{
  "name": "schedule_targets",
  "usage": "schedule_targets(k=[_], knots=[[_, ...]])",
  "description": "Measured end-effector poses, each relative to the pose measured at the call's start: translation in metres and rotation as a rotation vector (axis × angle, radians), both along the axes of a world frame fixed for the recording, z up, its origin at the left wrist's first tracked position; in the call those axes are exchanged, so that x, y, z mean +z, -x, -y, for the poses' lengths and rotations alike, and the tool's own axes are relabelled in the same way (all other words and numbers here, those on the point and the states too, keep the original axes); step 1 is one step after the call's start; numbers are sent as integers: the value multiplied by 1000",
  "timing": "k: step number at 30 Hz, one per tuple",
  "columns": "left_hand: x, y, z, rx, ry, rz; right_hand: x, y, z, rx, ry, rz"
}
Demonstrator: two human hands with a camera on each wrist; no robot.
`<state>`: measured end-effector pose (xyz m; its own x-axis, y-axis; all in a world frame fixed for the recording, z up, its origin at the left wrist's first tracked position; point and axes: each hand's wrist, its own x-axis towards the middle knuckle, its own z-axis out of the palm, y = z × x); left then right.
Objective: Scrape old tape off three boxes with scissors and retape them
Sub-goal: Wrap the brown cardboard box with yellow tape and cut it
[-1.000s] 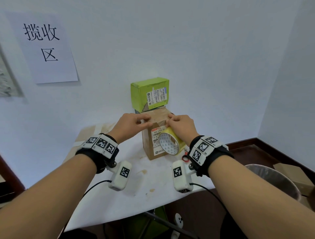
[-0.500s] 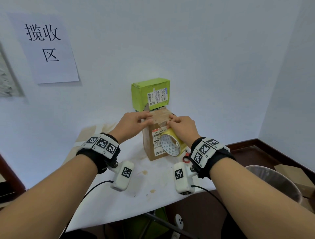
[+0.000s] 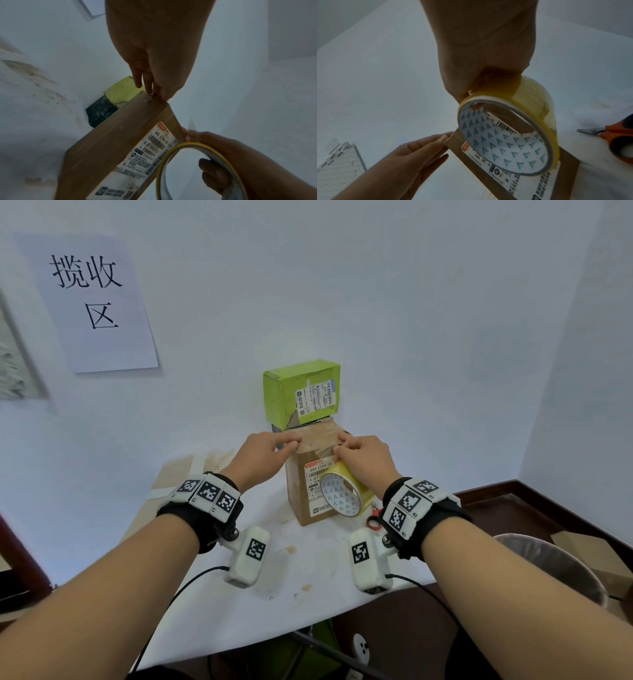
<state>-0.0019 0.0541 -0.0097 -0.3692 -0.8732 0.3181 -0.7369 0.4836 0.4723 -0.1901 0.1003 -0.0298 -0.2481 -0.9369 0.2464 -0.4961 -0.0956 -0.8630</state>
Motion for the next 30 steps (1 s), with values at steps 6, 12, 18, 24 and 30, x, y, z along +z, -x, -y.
schedule_targets(k=[6,12,18,24,30], knots=[[19,1,-3,-9,-48,-345,20,0,-5,-91,111,-4],[41,11,-15,-46,-496,-560,25,-14,-8,-43,30,-80],[41,15,-17,-35,-359,-382,25,-19,-15,-12,-3,-82],[36,22,-16,-6,-276,-348,28,-15,-23,46,-144,56],[35,29,-17,-68,-278,-358,33,-17,-32,131,-250,289]])
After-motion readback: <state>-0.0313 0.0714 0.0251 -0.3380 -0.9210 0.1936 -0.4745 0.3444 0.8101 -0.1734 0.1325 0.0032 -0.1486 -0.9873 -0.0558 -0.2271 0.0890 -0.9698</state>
